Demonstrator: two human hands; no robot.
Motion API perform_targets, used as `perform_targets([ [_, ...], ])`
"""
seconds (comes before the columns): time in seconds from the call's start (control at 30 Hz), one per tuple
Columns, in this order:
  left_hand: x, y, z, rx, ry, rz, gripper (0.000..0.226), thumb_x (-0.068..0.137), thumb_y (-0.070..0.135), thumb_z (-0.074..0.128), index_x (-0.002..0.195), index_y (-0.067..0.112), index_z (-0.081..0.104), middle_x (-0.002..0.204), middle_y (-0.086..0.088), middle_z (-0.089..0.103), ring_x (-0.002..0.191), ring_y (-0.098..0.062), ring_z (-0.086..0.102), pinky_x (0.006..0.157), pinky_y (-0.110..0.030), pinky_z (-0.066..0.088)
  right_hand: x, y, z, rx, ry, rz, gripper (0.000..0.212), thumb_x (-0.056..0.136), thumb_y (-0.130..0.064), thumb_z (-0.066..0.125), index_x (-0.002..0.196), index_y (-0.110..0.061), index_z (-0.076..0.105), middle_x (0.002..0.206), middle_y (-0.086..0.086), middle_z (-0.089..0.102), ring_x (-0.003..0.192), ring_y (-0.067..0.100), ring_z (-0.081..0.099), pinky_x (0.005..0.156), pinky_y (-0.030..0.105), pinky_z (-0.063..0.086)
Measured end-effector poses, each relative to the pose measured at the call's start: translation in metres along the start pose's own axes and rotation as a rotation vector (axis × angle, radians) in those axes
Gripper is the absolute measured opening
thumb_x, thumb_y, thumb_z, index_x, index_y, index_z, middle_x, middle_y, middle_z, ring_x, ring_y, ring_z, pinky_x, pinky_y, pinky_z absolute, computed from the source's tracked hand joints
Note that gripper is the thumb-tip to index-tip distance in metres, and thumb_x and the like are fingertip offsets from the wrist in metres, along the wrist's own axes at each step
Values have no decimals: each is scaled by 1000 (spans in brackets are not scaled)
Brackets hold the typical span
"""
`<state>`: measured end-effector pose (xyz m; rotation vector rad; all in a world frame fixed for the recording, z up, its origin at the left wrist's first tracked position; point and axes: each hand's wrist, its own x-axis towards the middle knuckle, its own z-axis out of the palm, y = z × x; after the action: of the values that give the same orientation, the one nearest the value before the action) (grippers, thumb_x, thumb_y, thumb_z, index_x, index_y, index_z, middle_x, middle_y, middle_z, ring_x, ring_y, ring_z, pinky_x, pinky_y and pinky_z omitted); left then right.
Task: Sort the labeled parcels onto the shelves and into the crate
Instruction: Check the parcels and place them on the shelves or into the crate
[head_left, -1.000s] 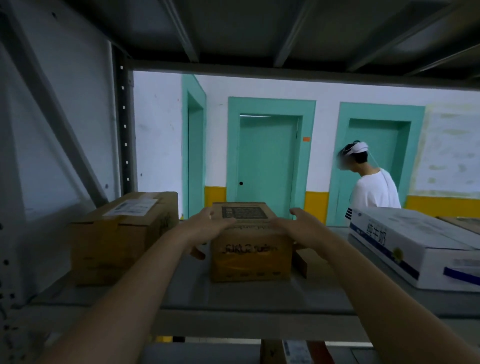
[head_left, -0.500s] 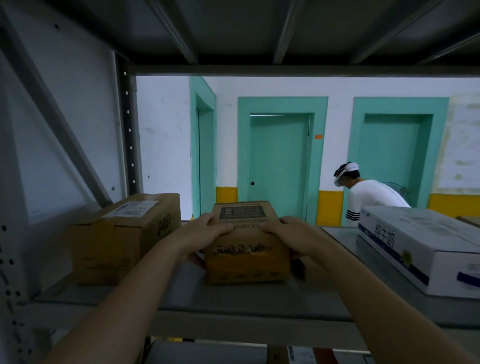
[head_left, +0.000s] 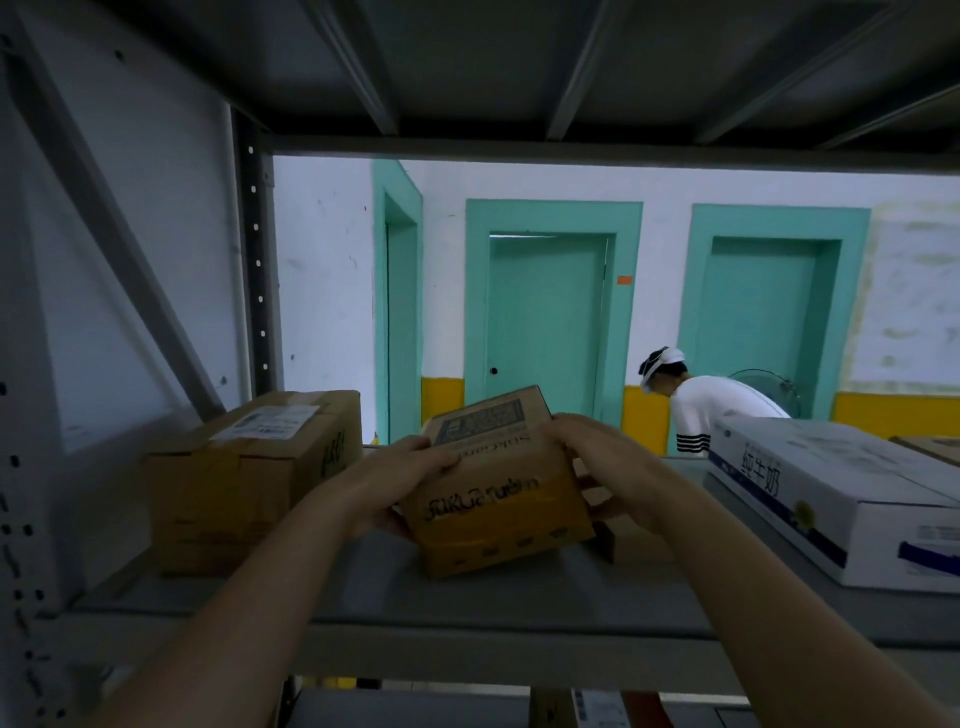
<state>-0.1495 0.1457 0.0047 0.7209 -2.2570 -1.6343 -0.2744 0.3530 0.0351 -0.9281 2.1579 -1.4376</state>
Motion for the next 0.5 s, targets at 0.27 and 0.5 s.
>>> perform_targets([
  [0.27,-10,16,5,119,-12,70,19,99,50,49,117,48,53,115,9,62,101,-11,59,78,-31,48,8,-14,4,-163,244,-184,26,98,-51,50,98,-36,71,110,-5,66,99,17,60,87,35,46],
  [0.5,-15,26,-2,114,-46,70,73,69,92,47,124,46,61,122,12,65,112,-15,60,106,-48,43,13,-16,8,-163,279,-275,26,94,-26,65,118,-27,73,122,-7,66,104,10,58,84,25,44],
])
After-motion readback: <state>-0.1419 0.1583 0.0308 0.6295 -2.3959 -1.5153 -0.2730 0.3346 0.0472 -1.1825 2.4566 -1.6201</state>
